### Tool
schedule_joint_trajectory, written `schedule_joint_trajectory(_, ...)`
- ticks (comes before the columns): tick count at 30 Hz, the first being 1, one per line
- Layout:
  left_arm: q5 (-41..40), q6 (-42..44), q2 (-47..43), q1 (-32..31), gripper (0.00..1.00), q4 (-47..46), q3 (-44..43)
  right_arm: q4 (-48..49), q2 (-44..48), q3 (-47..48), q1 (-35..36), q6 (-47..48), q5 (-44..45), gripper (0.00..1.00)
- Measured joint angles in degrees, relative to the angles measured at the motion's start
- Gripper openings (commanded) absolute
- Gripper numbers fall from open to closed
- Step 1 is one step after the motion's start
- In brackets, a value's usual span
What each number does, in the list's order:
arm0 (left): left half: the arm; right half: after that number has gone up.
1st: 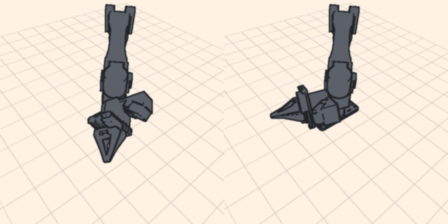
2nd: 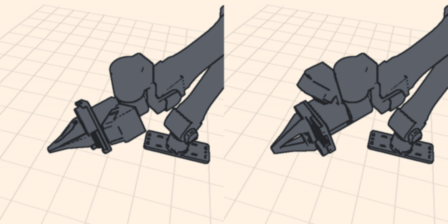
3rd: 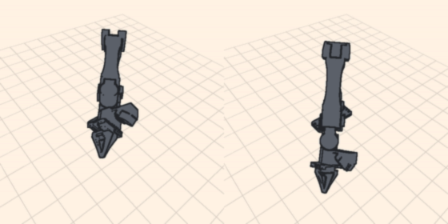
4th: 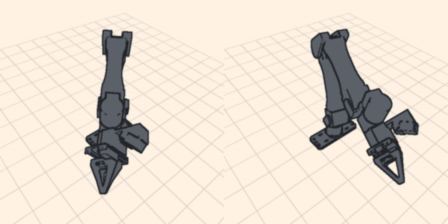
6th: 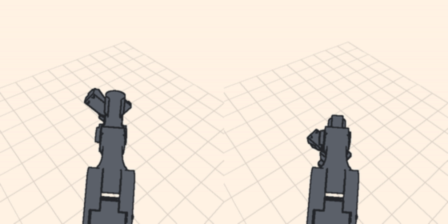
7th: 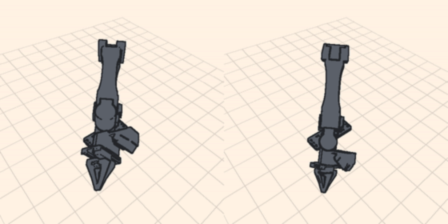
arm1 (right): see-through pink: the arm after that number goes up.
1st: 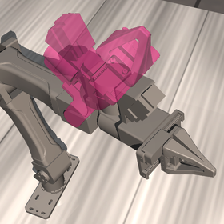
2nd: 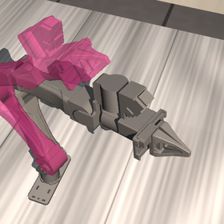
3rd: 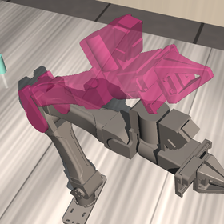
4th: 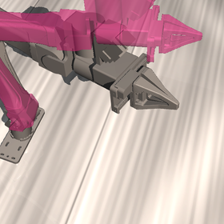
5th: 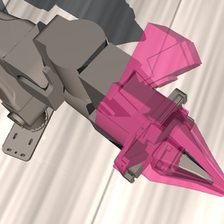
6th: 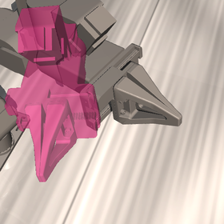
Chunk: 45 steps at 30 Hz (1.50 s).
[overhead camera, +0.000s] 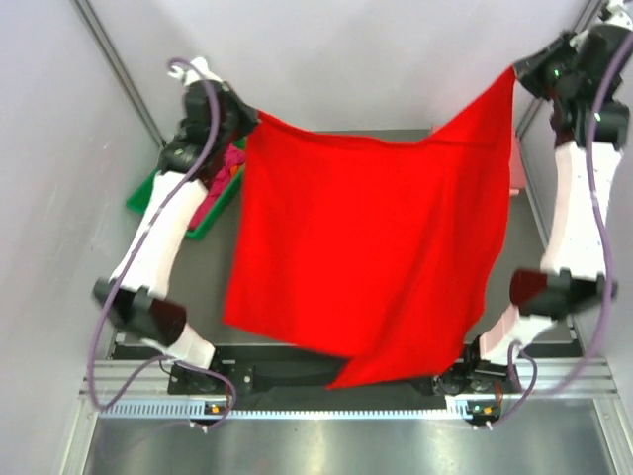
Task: Fold and stack the t-shirts
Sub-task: Flatten the tshirt out
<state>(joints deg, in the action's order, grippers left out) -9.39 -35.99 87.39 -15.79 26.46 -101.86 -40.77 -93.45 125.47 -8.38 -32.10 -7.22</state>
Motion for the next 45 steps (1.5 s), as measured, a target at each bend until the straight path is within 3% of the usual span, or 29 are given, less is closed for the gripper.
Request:
schedule_joint_trajectory(3,0.17,-0.07,10.86,0.0,0.0,-1.29,-6.78,3.06,-16.31,17.97,-0.9,-1.68,-1.51,0.0)
schedule_joint_trajectory(8,0.94,-0.42,24.92,-0.02,0.0,-2.71,-29.68,15.23,-19.02,17.73,-6.71,-11.45,-4.09,0.0)
schedule_joint_trajectory(12,1.99,-0.5,23.54,-0.07,0.0,-6.95,-33.46,24.55,-18.6,18.45,-16.41,-20.15,-7.32,0.0)
schedule_joint_trajectory(18,2.49,1.66,6.82,-0.87,0.0,-16.63,-10.1,30.38,-11.69,10.99,-26.56,-26.03,-20.13,0.0)
schedule_joint_trajectory(21,1.09,3.37,0.28,-0.81,0.0,-18.45,-1.01,30.42,-3.65,-1.31,-27.04,-25.94,-26.82,0.0)
schedule_joint_trajectory(25,-0.83,4.85,-9.68,-0.44,0.0,-19.32,13.49,27.45,9.25,-24.68,-25.92,-22.16,-30.93,0.0)
schedule_joint_trajectory(30,-3.45,4.72,-21.81,-0.35,0.0,-13.92,28.72,15.04,22.53,-50.01,-23.98,-15.21,-27.78,0.0)
schedule_joint_trajectory(36,-8.55,3.26,-35.36,-0.26,0.0,-3.52,43.78,2.12,41.11,-73.85,-20.81,-8.55,-18.86,0.0)
schedule_joint_trajectory(39,-12.26,1.99,-38.75,-0.15,0.0,1.05,49.48,-1.62,46.88,-80.0,-18.01,-5.77,-15.65,0.0)
schedule_joint_trajectory(45,-14.29,-1.88,-42.01,-0.09,0.0,6.82,56.26,-10.01,49.77,-83.54,-14.58,0.26,-8.79,0.0)
